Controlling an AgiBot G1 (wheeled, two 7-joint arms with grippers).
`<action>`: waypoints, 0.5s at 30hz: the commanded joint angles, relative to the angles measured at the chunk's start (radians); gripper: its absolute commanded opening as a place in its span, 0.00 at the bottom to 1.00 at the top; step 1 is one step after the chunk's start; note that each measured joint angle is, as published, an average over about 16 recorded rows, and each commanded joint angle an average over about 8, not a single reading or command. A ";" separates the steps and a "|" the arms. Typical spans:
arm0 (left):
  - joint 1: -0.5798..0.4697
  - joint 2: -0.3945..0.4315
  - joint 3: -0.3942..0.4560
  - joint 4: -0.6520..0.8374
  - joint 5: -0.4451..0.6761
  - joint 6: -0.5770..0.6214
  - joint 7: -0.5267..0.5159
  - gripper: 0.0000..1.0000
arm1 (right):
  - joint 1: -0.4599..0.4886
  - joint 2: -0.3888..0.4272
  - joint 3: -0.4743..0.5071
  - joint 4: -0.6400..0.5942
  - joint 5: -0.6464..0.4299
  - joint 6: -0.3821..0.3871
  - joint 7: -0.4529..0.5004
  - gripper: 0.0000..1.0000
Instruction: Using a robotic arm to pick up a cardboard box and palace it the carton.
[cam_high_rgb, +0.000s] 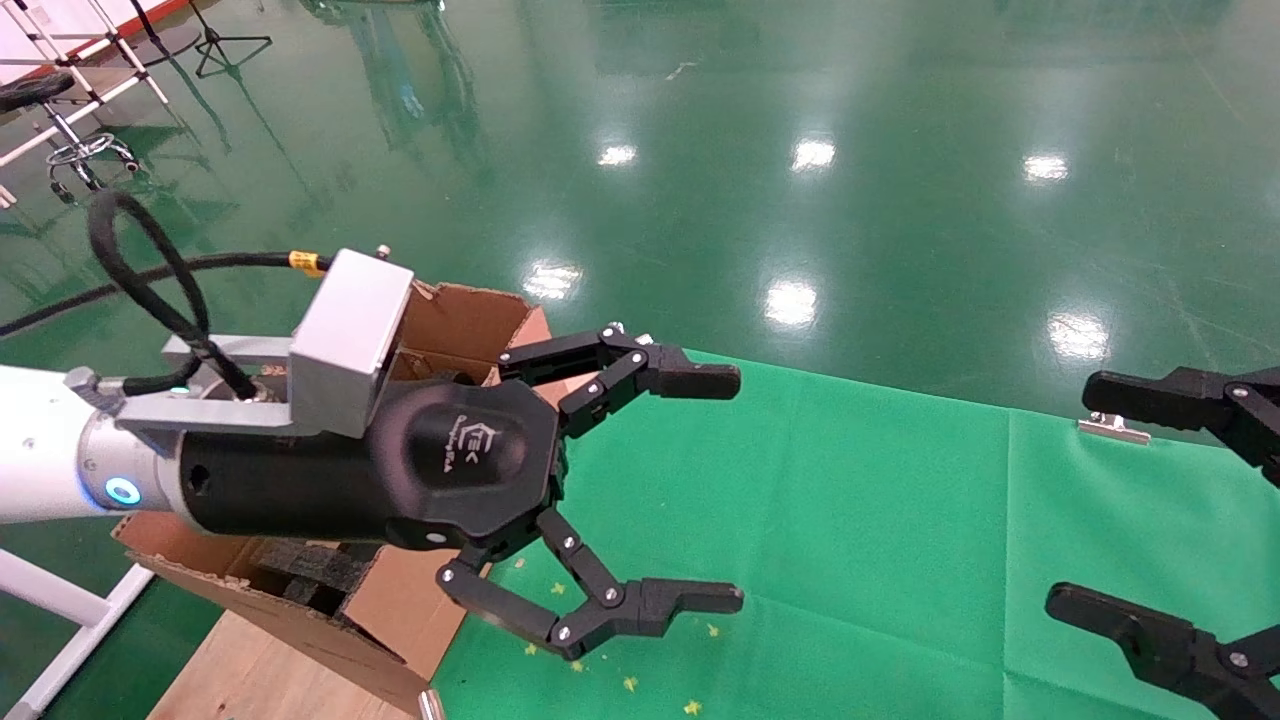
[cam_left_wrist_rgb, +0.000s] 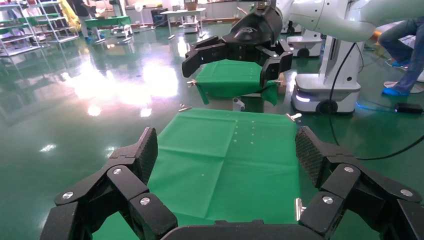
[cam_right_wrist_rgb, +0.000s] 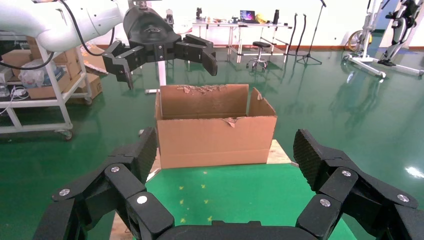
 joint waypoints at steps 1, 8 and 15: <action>-0.002 0.000 0.002 0.003 0.003 -0.001 -0.001 1.00 | 0.000 0.000 0.000 0.000 0.000 0.000 0.000 1.00; -0.006 0.000 0.005 0.008 0.008 -0.002 -0.002 1.00 | 0.000 0.000 0.000 0.000 0.000 0.000 0.000 1.00; -0.009 0.001 0.007 0.011 0.011 -0.003 -0.003 1.00 | 0.000 0.000 0.000 0.000 0.000 0.000 0.000 1.00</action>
